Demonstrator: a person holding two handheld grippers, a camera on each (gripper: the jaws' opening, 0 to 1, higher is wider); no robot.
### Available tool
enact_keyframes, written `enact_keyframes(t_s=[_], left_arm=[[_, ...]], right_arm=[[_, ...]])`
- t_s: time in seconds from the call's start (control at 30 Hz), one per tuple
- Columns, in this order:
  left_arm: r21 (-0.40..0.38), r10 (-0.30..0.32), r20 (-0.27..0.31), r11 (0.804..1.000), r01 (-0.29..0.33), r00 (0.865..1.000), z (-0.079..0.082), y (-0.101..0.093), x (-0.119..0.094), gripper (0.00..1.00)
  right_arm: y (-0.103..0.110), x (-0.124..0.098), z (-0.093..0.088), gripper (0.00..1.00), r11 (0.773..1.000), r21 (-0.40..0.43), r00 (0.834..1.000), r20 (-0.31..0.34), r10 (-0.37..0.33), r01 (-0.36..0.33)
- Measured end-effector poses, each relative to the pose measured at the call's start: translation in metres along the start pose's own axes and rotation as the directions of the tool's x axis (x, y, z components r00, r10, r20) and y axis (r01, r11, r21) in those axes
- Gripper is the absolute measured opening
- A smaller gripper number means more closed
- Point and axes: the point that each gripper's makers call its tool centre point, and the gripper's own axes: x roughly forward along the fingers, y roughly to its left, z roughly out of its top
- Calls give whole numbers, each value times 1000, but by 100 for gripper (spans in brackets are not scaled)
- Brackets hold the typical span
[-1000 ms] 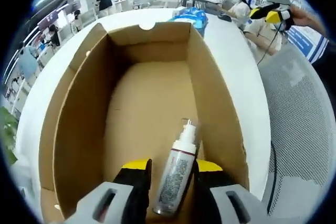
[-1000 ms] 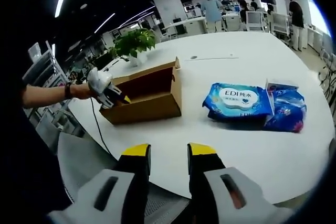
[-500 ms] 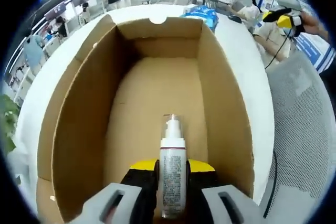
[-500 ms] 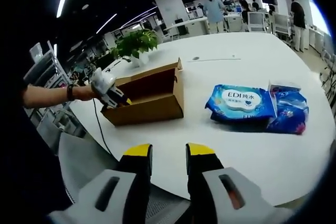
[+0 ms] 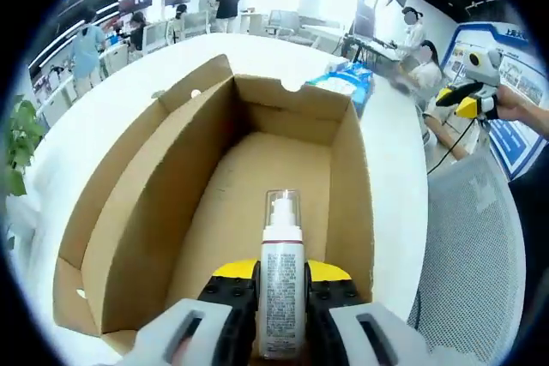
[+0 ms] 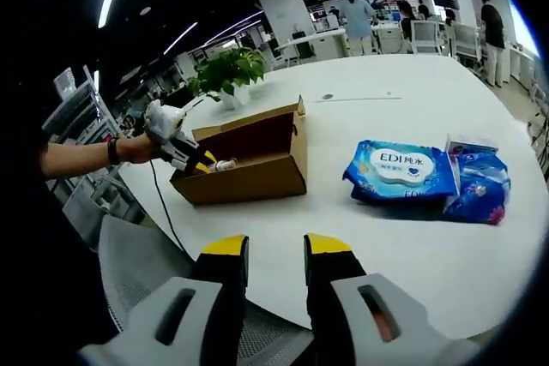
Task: Operate the shoe box by opening the lid, removing the specified soft item, and placing it in the target area until the item is outside and the box remains undamaged.
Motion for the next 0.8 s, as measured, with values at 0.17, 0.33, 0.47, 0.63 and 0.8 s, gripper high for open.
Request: enact_keyframes(t_s=[0.17,0.33,0.47,0.63,0.8], left_arm=[[-4,-32,94,999,33,995,25,-15,-14,20],[86,-98,158,993,85,983,52,-45,-25,20],[214,-170,147,967,136,974,65,-78,-29,20],[311,-227,125,933,179,966,75,-108,-30,20],[379,-297,104,894,238,949,81,-136,-30,20]], right_arm=[[6,4,6,24,999,-22,1000,5,24,-24],[14,10,16,25,996,-60,998,14,62,-61],[28,13,31,26,986,-122,992,44,119,-113],[47,17,41,27,964,-194,981,38,192,-182],[64,22,40,29,932,-278,970,-3,242,-233]])
